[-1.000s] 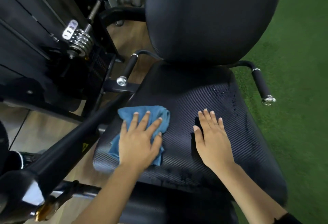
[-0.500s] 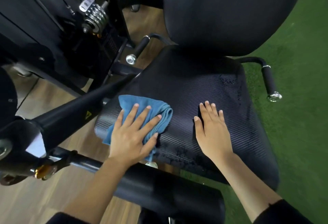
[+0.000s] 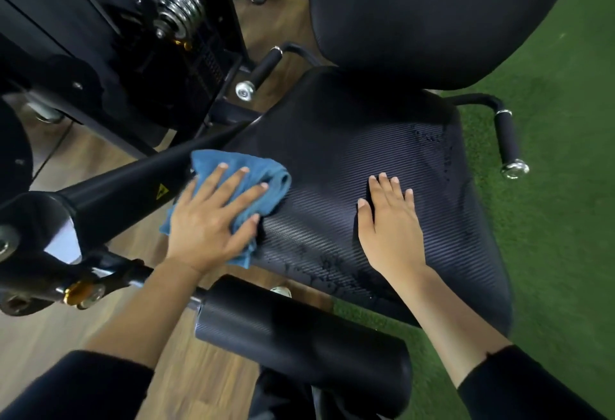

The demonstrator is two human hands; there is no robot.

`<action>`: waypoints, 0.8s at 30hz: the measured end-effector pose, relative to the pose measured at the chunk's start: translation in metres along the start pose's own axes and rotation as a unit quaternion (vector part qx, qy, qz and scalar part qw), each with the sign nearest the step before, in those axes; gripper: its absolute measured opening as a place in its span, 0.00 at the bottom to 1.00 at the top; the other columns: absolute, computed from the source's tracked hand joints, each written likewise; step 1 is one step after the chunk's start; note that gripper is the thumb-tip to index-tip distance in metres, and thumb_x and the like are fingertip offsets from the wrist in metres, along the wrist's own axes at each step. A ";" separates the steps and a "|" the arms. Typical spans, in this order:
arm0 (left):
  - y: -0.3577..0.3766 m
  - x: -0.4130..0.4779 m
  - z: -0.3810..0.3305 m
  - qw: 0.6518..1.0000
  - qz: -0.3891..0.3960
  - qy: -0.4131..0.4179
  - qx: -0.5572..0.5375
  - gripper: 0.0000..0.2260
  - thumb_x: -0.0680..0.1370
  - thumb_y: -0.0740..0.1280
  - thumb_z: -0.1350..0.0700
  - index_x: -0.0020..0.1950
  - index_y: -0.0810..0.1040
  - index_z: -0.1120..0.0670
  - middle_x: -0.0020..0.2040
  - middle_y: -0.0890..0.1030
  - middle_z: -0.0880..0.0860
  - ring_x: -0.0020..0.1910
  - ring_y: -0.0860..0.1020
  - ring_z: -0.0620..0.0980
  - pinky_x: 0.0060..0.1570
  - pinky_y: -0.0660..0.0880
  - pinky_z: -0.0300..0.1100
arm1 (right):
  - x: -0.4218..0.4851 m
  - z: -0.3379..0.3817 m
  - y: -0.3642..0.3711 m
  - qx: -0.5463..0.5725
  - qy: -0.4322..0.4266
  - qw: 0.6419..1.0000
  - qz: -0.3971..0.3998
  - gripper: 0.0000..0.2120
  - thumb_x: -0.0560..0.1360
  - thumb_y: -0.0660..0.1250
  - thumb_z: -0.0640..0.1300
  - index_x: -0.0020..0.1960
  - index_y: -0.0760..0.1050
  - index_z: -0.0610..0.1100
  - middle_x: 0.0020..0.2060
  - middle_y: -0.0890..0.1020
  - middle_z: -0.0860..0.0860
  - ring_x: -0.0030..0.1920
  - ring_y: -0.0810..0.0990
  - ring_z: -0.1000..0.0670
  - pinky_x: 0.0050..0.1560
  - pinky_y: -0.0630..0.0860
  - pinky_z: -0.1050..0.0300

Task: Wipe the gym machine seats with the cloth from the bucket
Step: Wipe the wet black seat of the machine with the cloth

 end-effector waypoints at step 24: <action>0.039 0.083 -0.040 0.985 0.157 0.003 -0.073 0.22 0.76 0.52 0.40 0.67 0.72 0.39 0.70 0.71 0.48 0.72 0.64 0.54 0.66 0.63 0.60 | 0.008 -0.009 -0.014 0.083 0.031 0.996 -0.005 0.25 0.82 0.51 0.49 0.77 0.52 0.44 0.77 0.52 0.50 0.76 0.45 0.54 0.75 0.39 0.58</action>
Point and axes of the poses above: each hand's wrist, its own x-axis towards the middle knuckle, its own y-axis out of the palm, z = x × y, the point moved 8 cm from there along x, towards the middle knuckle
